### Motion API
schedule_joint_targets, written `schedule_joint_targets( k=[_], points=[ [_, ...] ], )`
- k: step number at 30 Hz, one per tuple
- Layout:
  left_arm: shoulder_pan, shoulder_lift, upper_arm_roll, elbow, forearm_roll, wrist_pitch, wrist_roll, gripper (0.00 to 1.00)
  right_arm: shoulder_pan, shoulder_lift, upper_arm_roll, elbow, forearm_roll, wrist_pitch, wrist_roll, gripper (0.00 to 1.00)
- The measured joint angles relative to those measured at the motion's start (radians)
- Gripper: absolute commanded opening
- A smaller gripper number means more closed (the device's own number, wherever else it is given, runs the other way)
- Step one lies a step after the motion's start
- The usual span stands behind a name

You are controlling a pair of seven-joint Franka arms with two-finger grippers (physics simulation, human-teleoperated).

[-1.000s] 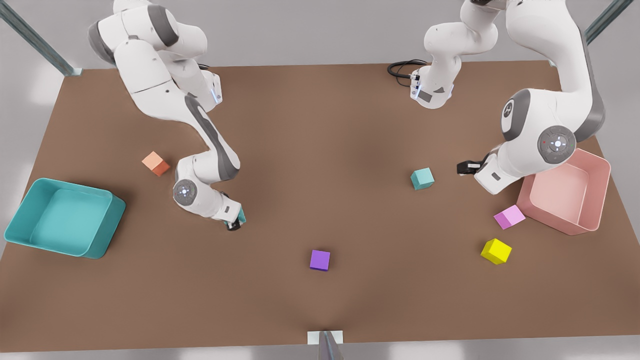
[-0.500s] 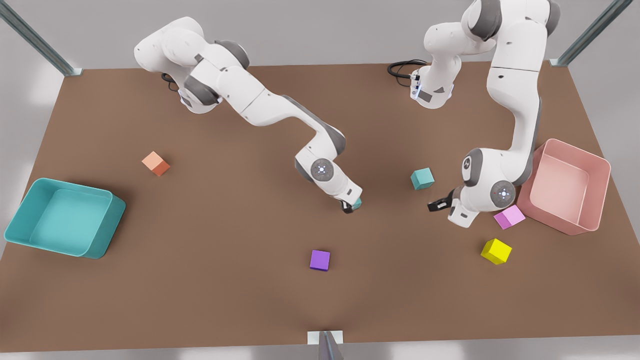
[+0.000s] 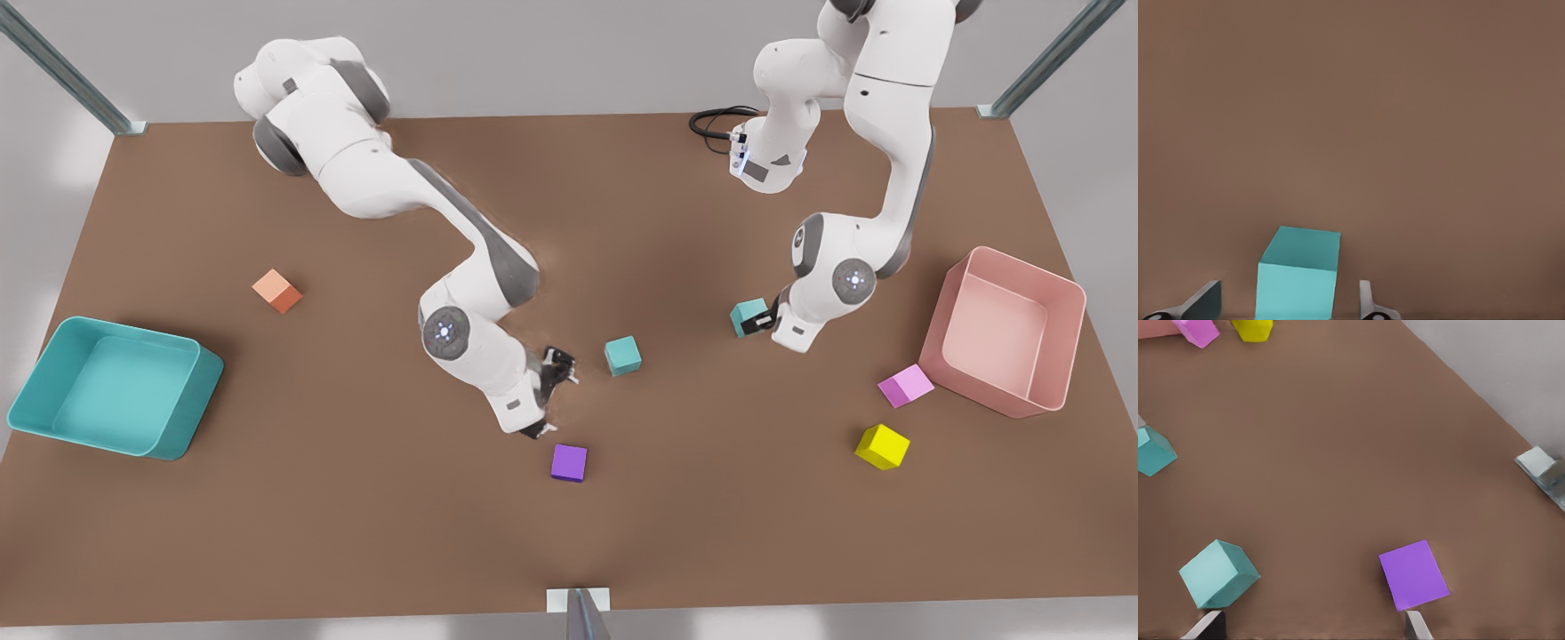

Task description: Stack the two blue cubes on top of each other

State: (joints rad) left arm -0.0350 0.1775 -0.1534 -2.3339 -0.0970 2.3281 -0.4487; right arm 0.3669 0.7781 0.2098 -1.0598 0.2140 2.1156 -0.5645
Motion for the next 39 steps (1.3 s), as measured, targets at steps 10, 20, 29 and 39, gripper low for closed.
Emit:
schedule_joint_targets(
  k=[10, 20, 29, 39],
  points=[
    [-0.001, 0.052, -0.001, -0.026, -0.008, 0.046, 0.031, 1.00, -0.412, -0.415, -0.047, -0.067, -0.261, -0.614, 0.172, 1.00],
    [-0.009, 0.082, -0.001, -0.054, -0.009, 0.059, 0.048, 1.00, -0.392, -0.450, -0.044, -0.124, -0.272, -0.788, 0.343, 1.00],
    [-0.024, 0.141, -0.001, -0.055, -0.017, 0.086, 0.058, 1.00, -0.392, -0.450, -0.045, -0.139, -0.272, -0.821, 0.435, 1.00],
    [-0.037, 0.113, -0.001, -0.044, -0.017, 0.089, 0.052, 0.68, -0.391, -0.448, -0.044, -0.142, -0.274, -0.833, 0.495, 1.00]
  ],
)
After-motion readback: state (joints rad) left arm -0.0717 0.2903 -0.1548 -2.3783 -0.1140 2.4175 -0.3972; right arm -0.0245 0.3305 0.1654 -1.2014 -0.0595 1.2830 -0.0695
